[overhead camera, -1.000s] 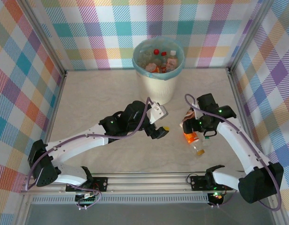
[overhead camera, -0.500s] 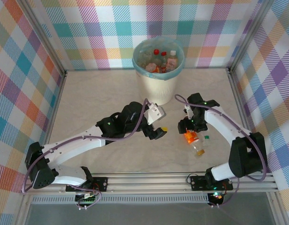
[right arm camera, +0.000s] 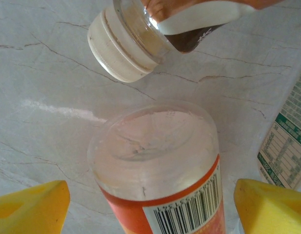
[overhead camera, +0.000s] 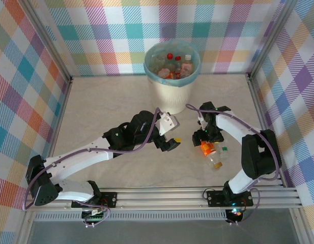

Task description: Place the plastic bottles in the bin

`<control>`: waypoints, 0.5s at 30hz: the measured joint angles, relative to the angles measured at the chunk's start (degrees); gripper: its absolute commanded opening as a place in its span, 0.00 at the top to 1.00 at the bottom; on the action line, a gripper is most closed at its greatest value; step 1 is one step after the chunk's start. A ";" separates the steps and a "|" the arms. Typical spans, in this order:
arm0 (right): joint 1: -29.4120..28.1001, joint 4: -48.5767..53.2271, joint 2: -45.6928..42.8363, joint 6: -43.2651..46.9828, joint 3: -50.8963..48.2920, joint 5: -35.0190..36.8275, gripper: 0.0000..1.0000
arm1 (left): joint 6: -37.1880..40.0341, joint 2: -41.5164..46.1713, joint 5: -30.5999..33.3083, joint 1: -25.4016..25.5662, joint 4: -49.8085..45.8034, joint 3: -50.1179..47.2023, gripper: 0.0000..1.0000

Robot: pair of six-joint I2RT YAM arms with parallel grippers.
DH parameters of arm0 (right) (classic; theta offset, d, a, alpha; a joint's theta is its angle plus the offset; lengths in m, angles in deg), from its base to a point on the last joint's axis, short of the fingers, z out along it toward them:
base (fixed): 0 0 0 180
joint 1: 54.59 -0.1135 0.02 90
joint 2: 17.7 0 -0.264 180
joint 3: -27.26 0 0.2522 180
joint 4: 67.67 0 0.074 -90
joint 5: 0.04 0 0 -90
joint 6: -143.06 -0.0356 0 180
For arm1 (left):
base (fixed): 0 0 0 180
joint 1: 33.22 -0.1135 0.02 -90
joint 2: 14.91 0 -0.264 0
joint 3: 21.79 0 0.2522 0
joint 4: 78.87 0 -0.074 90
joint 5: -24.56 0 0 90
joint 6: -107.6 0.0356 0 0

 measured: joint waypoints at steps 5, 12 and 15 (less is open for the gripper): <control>0.00 -0.74 2.12 0.20 0.66 -0.04 0.14 | 0.00 0.00 0.00 0.00 -0.02 0.00 0.05; 0.00 -1.16 3.91 0.39 0.66 -0.04 0.15 | 0.00 0.07 0.09 0.00 -0.15 0.00 0.05; 0.00 -1.38 4.37 0.59 0.66 -0.07 0.14 | 0.00 0.07 0.35 0.00 -0.17 0.00 0.05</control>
